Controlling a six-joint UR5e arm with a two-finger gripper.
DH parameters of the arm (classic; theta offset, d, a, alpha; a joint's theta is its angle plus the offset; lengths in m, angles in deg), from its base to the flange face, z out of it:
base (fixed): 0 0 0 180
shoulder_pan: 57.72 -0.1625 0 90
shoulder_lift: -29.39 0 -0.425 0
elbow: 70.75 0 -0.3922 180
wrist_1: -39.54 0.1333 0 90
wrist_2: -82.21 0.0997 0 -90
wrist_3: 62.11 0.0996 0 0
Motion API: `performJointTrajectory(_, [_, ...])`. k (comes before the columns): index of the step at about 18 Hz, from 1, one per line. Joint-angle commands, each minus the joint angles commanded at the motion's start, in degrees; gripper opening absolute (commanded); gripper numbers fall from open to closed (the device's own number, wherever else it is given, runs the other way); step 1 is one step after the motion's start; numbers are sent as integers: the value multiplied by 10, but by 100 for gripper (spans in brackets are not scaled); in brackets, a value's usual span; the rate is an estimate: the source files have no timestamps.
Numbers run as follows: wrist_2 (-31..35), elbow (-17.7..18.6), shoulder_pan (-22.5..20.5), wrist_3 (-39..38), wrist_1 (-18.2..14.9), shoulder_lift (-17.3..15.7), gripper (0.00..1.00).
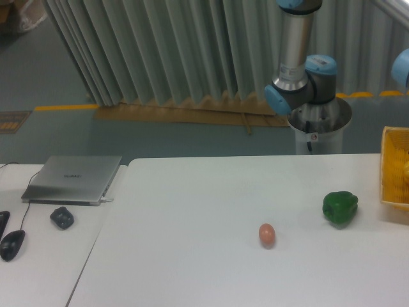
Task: Place the red pepper on the table
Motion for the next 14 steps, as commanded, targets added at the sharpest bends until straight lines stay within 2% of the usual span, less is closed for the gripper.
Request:
performJointTrajectory(6, [18, 2, 4, -3, 13, 15, 100])
performJointTrajectory(11, [24, 9, 18, -3, 11, 14, 100])
performJointTrajectory(14, [61, 19, 31, -5, 13, 18, 100])
